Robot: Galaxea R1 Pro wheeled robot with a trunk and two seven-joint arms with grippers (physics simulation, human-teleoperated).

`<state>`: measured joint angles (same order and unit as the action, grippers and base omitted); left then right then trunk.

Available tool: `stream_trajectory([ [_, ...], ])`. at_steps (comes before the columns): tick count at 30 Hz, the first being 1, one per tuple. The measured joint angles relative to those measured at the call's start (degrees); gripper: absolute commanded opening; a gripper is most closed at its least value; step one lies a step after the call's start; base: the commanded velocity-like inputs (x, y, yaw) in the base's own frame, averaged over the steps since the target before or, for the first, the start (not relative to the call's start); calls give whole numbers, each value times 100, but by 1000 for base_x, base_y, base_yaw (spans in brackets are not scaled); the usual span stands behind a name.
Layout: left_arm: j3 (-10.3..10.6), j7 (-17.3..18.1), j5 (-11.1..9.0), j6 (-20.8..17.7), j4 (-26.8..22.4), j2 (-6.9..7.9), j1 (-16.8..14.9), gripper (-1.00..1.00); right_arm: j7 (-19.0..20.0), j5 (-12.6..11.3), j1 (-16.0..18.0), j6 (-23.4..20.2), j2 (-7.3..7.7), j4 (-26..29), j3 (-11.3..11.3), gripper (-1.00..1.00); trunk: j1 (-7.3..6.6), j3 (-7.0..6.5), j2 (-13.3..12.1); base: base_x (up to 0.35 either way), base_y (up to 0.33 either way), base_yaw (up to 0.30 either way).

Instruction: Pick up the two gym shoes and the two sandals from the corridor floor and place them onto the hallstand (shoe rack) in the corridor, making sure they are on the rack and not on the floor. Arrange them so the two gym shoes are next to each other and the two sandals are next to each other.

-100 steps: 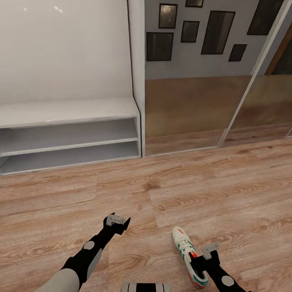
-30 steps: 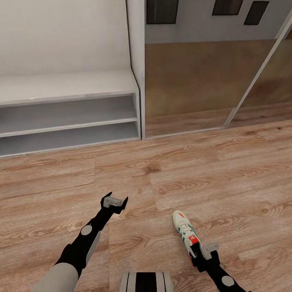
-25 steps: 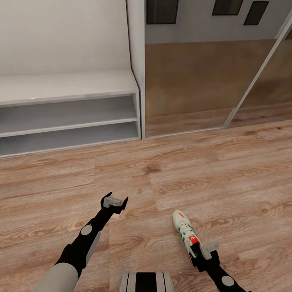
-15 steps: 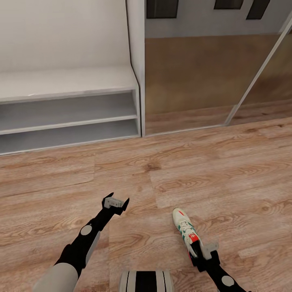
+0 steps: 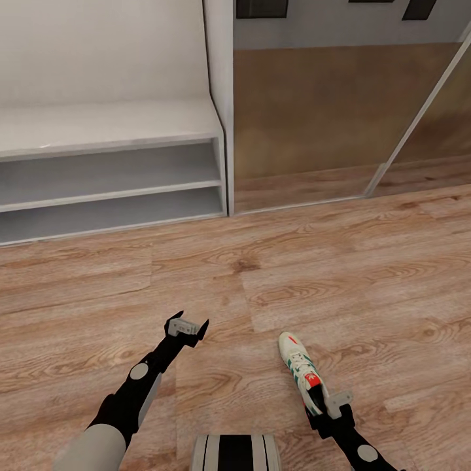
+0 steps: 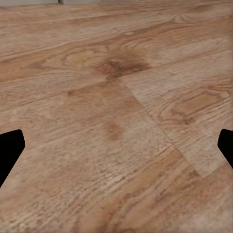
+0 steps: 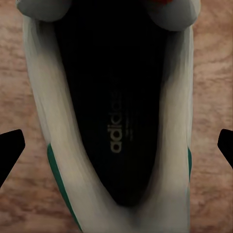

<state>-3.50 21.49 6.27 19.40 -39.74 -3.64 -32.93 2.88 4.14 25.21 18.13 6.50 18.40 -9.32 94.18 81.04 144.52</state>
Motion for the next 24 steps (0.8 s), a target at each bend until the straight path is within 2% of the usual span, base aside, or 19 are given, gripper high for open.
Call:
stream_trajectory([
  [2, 0, 1, 0, 0, 3, -2, 0, 100, 0, 0, 0, 3, 0, 0, 1, 100, 0, 0, 0, 0, 0, 0],
  [7, 0, 2, 3, -2, 16, -5, 0, 100, 0, 0, 0, 5, 0, 0, 5, 100, 13, 110, 6, 0, 0, 0],
  [20, 6, 4, 8, 0, 32, -6, 0, 100, 0, 0, 0, 7, 0, 0, 6, 100, 13, 111, 7, 0, 0, 0],
  [24, 8, 4, 9, -6, 43, -6, 0, 100, 0, 0, 0, 8, 0, 0, 6, 100, 23, 199, 12, 0, 0, 0],
])
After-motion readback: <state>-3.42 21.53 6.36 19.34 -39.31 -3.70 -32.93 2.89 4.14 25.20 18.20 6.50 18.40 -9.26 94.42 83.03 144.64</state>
